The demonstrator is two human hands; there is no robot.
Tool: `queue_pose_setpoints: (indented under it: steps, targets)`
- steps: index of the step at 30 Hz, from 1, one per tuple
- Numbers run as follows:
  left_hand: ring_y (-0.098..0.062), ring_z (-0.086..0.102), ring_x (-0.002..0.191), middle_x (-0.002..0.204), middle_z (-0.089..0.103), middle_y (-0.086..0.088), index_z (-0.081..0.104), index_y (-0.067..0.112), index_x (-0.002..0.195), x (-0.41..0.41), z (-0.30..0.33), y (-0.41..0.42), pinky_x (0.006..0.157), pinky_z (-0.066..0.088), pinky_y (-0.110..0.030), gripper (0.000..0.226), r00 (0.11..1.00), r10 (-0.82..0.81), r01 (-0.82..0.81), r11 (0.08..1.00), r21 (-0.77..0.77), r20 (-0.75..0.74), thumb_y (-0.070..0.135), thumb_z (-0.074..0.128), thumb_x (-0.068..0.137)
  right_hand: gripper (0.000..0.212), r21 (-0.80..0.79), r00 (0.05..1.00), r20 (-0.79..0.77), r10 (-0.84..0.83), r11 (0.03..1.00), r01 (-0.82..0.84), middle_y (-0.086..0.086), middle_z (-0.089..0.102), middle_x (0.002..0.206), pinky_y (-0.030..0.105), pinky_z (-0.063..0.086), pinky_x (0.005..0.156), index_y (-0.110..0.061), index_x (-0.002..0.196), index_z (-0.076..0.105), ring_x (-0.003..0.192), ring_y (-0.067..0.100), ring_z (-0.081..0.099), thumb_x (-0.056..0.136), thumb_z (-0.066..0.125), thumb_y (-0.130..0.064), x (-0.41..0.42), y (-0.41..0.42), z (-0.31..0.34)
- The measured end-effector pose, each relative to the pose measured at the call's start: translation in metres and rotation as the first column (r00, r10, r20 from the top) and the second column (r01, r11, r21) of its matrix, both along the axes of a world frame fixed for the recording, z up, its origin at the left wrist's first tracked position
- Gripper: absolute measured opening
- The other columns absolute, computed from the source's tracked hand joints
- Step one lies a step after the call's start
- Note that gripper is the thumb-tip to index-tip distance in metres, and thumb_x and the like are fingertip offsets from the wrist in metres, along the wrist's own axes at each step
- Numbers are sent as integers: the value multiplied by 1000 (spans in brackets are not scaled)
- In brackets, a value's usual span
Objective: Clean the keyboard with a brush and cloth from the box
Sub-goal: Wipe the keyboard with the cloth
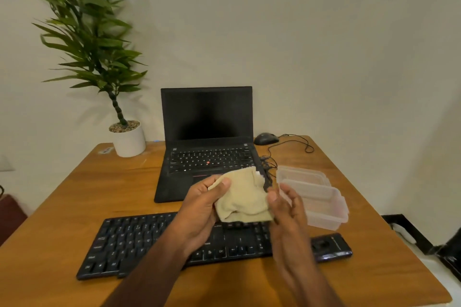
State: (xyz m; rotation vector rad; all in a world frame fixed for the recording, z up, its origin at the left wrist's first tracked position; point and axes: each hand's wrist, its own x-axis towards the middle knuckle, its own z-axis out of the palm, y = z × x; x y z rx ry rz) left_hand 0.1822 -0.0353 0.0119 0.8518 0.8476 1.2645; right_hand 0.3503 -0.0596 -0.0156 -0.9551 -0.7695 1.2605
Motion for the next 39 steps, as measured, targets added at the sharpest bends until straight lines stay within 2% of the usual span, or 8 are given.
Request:
queue_pose_setpoints:
  steps: [3, 6, 13, 19, 23, 28, 32, 39]
  targets:
    - [-35, 66, 112, 117, 70, -21, 63, 0, 121, -4, 5, -7, 91, 57, -48, 32, 993, 59, -59, 998, -2, 101, 16, 59, 94, 54, -48, 894, -432, 121, 986, -157, 11, 70, 127, 45, 49, 103, -18, 128, 63, 122, 32, 63, 81, 70, -42, -41, -19, 7]
    - [-33, 69, 104, 107, 73, -17, 68, 3, 110, -20, -1, -17, 85, 59, -44, 18, 980, 118, -106, 991, 78, -160, 8, 64, 93, 45, -38, 857, -483, 180, 974, -225, 12, 71, 124, 41, 53, 102, -15, 130, 62, 118, 27, 67, 90, 59, -33, -74, -26, 15]
    - [-6, 68, 93, 99, 72, 9, 66, 28, 110, -113, -22, -47, 76, 56, -25, 46, 683, 308, -170, 949, 267, -662, 49, 81, 72, 21, -155, 991, -136, -11, 988, -10, -5, 79, 102, 35, 58, 82, -26, 115, 66, 97, 14, 75, 97, 62, -17, -97, -21, 0]
    - [-23, 41, 134, 148, 42, 7, 32, 48, 145, -227, -73, -60, 113, 34, -55, 113, 287, 212, -224, 963, 149, -934, 95, 64, 47, 20, -92, 990, 144, 10, 996, 4, -17, 77, 97, 32, 57, 84, -35, 103, 66, 96, 5, 72, 93, 68, -17, -107, -30, -25]
    - [-24, 25, 143, 154, 33, 14, 14, 48, 153, -250, -92, -65, 121, 15, -46, 128, 249, 25, -67, 998, 9, -968, 96, 63, 46, 13, -6, 919, 394, -25, 1000, 30, -24, 73, 86, 11, 53, 64, -38, 98, 66, 88, -8, 69, 95, 66, -25, -119, -34, -44]
    - [-19, 40, 135, 144, 43, 19, 28, 64, 139, -263, -101, -68, 111, 39, -52, 113, 420, 139, -114, 989, 100, -897, 83, 82, 41, 10, -2, 887, 457, -67, 997, 76, -19, 74, 91, 18, 54, 69, -34, 99, 70, 86, -3, 70, 97, 65, -26, -120, -32, -54]
    - [-16, 18, 144, 156, 23, 19, 13, 51, 151, -267, -100, -81, 120, 17, -49, 136, 255, 113, -33, 994, 108, -960, 90, 76, 37, 13, 1, 894, 441, -77, 996, 86, -14, 74, 100, 31, 55, 81, -36, 99, 68, 95, 3, 69, 98, 65, -24, -125, -23, -47]
    - [-5, 19, 145, 159, 25, 15, 12, 38, 155, -268, -92, -84, 123, -7, -46, 142, 117, 85, 43, 995, 90, -990, 100, 60, 36, 20, 217, 697, 715, -56, 965, -145, -18, 67, 100, 9, 50, 73, -22, 111, 71, 88, -12, 62, 98, 62, -10, -196, 7, -15]
